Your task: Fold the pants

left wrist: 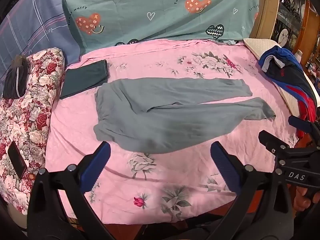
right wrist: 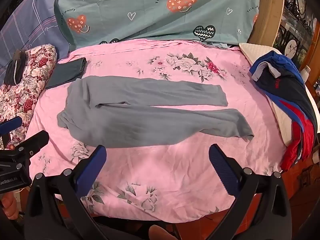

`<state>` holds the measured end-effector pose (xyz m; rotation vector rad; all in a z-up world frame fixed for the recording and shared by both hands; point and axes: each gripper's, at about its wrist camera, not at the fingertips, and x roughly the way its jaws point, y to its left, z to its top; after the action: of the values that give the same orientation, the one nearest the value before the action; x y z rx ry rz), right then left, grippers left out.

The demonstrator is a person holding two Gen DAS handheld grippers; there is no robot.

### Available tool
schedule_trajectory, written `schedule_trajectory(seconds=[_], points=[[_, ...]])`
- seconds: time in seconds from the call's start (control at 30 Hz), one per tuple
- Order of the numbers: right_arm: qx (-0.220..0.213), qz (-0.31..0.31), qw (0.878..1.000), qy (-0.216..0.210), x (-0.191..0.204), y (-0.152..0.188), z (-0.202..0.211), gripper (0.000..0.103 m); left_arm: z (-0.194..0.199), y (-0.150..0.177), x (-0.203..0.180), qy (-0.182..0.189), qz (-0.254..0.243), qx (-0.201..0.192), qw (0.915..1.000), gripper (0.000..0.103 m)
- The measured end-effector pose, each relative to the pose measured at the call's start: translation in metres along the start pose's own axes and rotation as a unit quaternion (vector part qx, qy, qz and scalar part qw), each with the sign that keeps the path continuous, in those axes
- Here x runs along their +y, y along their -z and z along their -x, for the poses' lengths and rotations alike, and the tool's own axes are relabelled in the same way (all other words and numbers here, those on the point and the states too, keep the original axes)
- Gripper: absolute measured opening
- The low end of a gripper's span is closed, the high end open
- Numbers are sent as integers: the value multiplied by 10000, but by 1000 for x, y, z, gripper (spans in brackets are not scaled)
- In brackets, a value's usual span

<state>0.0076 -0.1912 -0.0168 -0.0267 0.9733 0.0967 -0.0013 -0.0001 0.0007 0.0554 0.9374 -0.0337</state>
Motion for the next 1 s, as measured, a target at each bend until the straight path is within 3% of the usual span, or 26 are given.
schedule_trajectory(seconds=[1.0], points=[[-95, -96, 9999, 72, -4, -7, 3, 102, -4, -9, -1, 25, 0, 19, 10000, 101]])
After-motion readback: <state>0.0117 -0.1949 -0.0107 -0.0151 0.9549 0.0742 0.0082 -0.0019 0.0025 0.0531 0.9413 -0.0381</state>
